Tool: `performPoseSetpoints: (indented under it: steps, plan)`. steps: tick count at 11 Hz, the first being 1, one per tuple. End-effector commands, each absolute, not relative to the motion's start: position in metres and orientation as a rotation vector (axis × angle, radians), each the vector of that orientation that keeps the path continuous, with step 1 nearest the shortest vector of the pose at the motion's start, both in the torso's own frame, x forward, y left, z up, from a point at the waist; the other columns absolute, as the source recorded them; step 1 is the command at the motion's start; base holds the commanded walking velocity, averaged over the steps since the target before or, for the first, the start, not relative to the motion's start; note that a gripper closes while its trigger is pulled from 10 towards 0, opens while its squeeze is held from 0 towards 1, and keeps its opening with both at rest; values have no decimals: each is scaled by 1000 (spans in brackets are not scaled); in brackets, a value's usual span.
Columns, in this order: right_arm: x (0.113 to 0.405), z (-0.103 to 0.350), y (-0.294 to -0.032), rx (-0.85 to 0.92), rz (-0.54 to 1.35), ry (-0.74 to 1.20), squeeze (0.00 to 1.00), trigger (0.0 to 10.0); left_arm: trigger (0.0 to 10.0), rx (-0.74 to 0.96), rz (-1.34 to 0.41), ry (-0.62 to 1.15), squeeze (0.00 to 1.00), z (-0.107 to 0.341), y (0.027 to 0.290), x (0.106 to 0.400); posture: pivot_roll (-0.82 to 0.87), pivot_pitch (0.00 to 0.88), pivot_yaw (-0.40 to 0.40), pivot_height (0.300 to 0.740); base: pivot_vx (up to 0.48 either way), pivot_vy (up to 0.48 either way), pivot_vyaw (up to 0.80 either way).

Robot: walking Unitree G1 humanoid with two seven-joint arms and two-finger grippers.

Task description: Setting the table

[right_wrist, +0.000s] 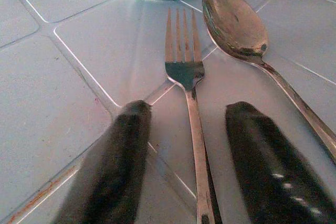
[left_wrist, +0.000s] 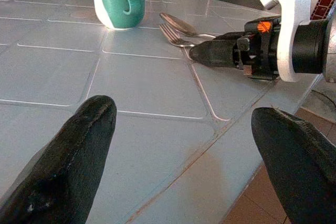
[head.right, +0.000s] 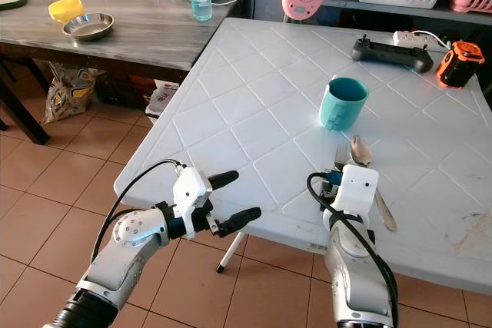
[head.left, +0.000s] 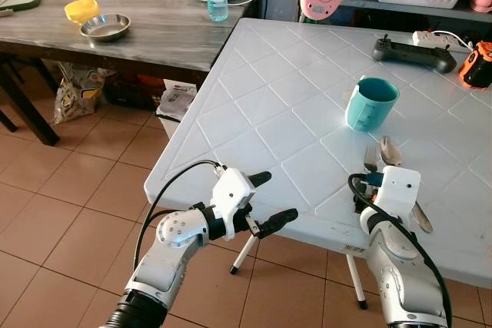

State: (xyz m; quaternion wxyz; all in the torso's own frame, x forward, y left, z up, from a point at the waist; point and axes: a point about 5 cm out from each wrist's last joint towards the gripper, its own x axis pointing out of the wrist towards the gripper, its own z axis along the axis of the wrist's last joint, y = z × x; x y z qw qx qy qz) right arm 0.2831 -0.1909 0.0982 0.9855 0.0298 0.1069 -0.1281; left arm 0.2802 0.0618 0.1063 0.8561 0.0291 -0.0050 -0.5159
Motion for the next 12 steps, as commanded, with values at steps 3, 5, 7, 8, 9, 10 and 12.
performPoseSetpoints:
  steps: [3, 5, 7, 8, 9, 10, 12]
  plan:
    - [276, 81, -190, 68, -258, 296, 0, 0, 10000, 73, -1094, 5, 0, 103, 61, 279, -31, 112, 10, 740, 0, 0, 0]
    - [276, 81, -187, 72, -249, 298, 0, 0, 10000, 78, -1090, 8, 0, 102, 61, 279, -29, 112, 8, 740, 0, 0, 0]
    - [276, 80, -187, 74, -247, 301, 0, 0, 10000, 79, -1090, 9, 0, 102, 61, 279, -28, 114, 9, 740, 0, 0, 0]
    - [275, 79, -187, 75, -249, 303, 0, 0, 10000, 78, -1091, 10, 0, 102, 60, 278, -28, 114, 9, 740, 0, 0, 0]
    - [275, 79, -187, 76, -250, 303, 0, 0, 10000, 79, -1092, 11, 0, 102, 60, 278, -30, 116, 12, 740, 0, 0, 0]
    - [275, 79, -187, 77, -250, 303, 0, 0, 10000, 80, -1093, 11, 0, 102, 60, 278, -30, 116, 12, 740, 0, 0, 0]
    - [275, 79, -186, 84, -249, 303, 0, 0, 10000, 83, -1092, 12, 0, 101, 60, 278, -28, 118, 12, 740, 0, 0, 0]
